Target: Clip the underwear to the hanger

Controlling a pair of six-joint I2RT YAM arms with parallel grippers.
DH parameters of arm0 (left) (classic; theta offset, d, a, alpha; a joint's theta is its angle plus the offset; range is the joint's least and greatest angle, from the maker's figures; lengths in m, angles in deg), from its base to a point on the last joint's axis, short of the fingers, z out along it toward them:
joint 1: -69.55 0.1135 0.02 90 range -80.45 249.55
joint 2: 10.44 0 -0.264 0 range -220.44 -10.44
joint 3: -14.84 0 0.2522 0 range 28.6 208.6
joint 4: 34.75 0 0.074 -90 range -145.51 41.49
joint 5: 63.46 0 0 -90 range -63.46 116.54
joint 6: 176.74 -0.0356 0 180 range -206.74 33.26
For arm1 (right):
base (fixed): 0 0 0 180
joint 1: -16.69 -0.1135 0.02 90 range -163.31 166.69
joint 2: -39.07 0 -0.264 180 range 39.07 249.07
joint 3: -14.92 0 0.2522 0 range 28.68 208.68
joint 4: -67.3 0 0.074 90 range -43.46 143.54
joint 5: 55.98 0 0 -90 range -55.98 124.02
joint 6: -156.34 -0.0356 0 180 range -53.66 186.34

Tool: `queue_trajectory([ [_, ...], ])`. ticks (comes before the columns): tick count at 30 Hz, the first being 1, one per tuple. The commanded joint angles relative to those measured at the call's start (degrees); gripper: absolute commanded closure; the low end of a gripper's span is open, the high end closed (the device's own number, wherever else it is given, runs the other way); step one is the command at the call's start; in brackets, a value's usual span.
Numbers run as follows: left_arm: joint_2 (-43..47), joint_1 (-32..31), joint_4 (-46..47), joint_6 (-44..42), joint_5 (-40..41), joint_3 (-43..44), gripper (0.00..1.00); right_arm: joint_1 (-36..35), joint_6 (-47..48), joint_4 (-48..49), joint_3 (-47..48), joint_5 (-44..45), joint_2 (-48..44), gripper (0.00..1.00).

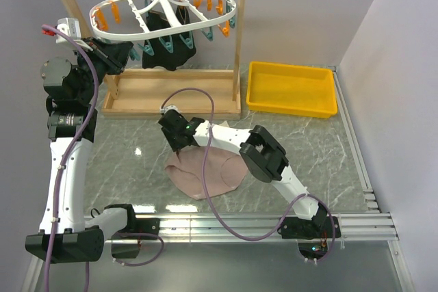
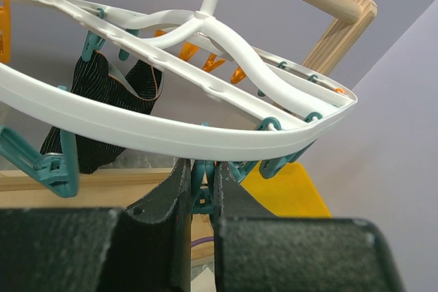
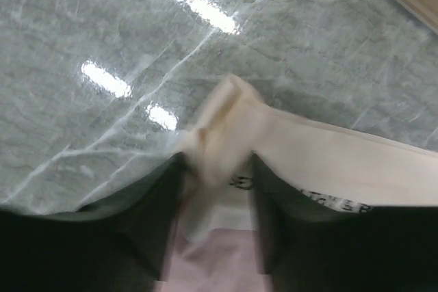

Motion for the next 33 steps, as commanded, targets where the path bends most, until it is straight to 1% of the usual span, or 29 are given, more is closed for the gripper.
queue_trajectory([
  [1,0.98,-0.15,1.18,-0.59,-0.72,0.72,1.00,0.06,-1.58,-1.70,-2.51,-1.43,-0.02,0.55],
  [3,0.89,-0.24,1.26,-0.50,-0.81,0.72,1.00,0.06,-1.23,-0.56,-4.17,-1.16,-0.28,0.69],
  [4,0.80,-0.24,1.35,-0.32,-0.72,0.80,0.99,0.14,-0.79,-0.20,-4.61,-1.33,-0.55,0.82],
  [6,0.80,-0.15,1.44,-0.15,-0.89,0.63,0.99,0.23,-0.35,1.11,-5.84,-2.04,-1.42,0.93],
  [7,0.71,-0.15,1.53,-0.06,-0.81,0.54,1.00,0.15,0.44,1.90,-6.98,-2.13,-1.95,1.00],
  [10,0.63,-0.24,1.26,-0.06,-1.07,0.63,0.99,0.93,2.80,7.17,-10.75,-1.87,-5.55,1.00],
  [12,0.80,-0.24,0.83,-0.15,-1.42,0.54,0.99,1.55,5.00,12.35,-13.22,-1.60,-9.50,1.00],
  [13,0.89,-0.24,0.74,-0.32,-1.42,0.63,0.99,2.33,5.80,14.54,-16.02,-1.95,-10.99,1.00],
  [14,0.89,-0.24,0.56,-0.32,-1.51,0.63,1.00,2.78,6.50,18.92,-17.26,-2.39,-13.97,1.00],
  [16,1.06,-0.24,0.47,-0.32,-1.60,0.36,0.99,3.31,8.69,23.16,-20.77,-3.00,-16.79,1.00],
  [17,1.06,-0.15,0.39,-0.23,-1.68,0.28,1.00,3.66,9.58,27.27,-21.66,-4.14,-19.16,1.00],
  [23,1.06,-0.15,-0.41,-0.23,-1.95,0.54,0.99,3.92,16.08,41.70,-26.33,-9.84,-26.11,1.00],
  [27,0.98,-0.24,-0.32,0.38,-2.30,0.36,1.00,3.92,17.41,44.36,-24.40,-10.92,-28.05,1.00],
  [33,1.06,-0.24,-0.84,0.38,-3.00,0.36,1.00,3.92,25.57,47.26,-22.37,-14.87,-29.73,1.00],
])
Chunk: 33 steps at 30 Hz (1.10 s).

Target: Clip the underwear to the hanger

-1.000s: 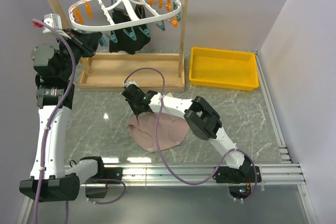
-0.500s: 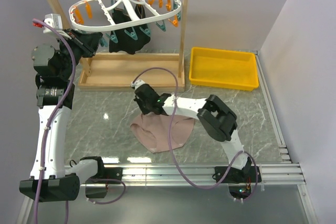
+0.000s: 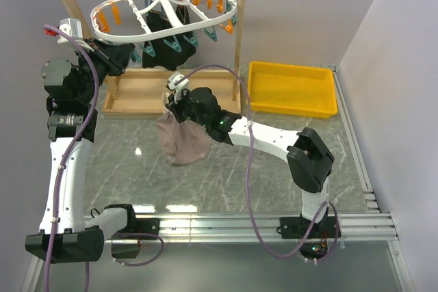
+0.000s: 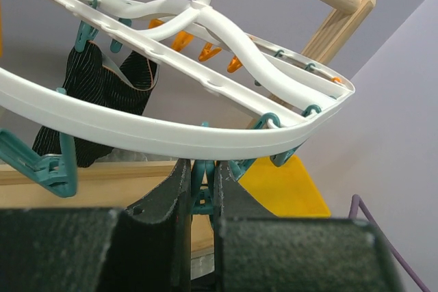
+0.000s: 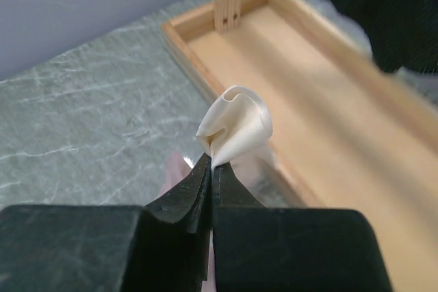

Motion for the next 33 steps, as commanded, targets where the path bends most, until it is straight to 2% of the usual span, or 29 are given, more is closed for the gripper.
queue_trajectory([
  [1,1.06,-0.24,0.18,0.14,-1.82,0.47,0.99,-0.25,7.04,5.84,2.00,-3.85,-3.37,1.00],
  [11,1.15,-0.24,-1.31,-0.74,-3.05,0.47,1.00,0.01,19.00,4.28,6.38,-14.22,-4.95,1.00],
  [18,1.42,-0.24,-1.75,-1.09,-3.67,0.48,1.00,0.28,20.76,0.05,12.01,-17.31,-3.90,1.00],
  [23,1.68,-0.24,-2.01,-1.62,-4.11,0.30,0.99,0.80,20.59,-3.29,19.29,-17.75,-1.53,1.00],
  [33,1.77,-0.24,-1.93,-1.71,-4.55,0.21,0.99,1.51,21.29,-7.07,24.76,-18.89,1.11,1.00],
])
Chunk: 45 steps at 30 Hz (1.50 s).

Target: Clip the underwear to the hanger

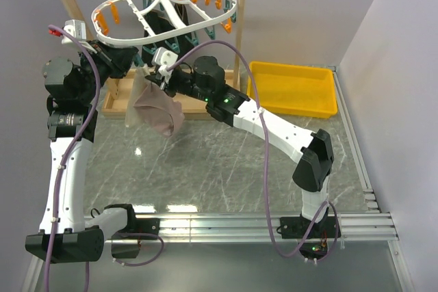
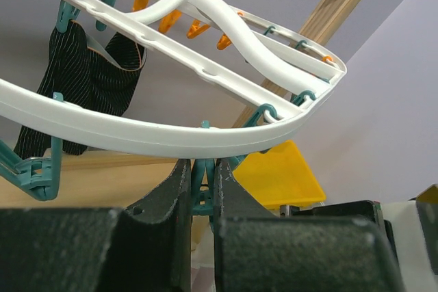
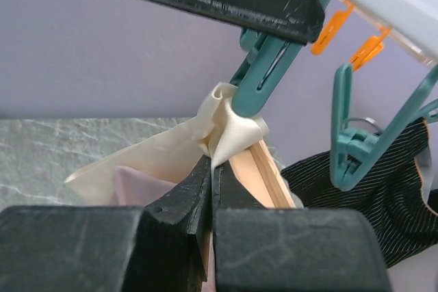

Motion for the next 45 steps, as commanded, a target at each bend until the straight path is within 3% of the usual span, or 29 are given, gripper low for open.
queue_trajectory([
  [1,1.75,-0.24,0.04,-0.98,-1.66,0.12,0.99,0.50,0.88,-1.41,2.79,-1.06,1.22,1.00],
  [45,1.13,-0.24,-0.49,-0.81,-2.45,0.21,1.00,1.20,1.32,-4.49,10.26,0.70,3.77,1.00],
])
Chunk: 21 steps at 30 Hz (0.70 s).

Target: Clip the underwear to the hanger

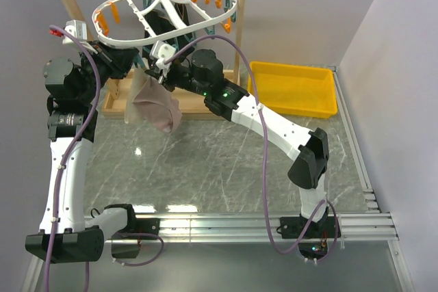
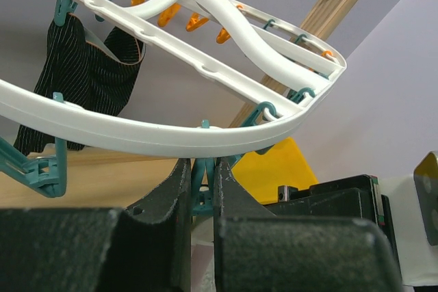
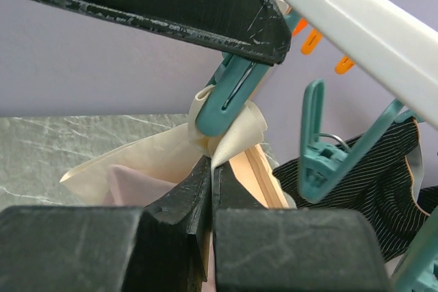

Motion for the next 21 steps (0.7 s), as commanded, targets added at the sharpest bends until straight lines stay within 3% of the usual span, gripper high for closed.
queue_trajectory([
  [1,1.15,-0.24,0.08,-0.81,-2.08,0.38,0.99,0.44,0.57,0.71,3.88,0.46,0.97,1.00],
  [21,0.89,-0.15,0.43,-1.25,-1.56,0.65,0.97,0.35,-0.31,0.27,5.73,0.11,0.80,1.00],
])
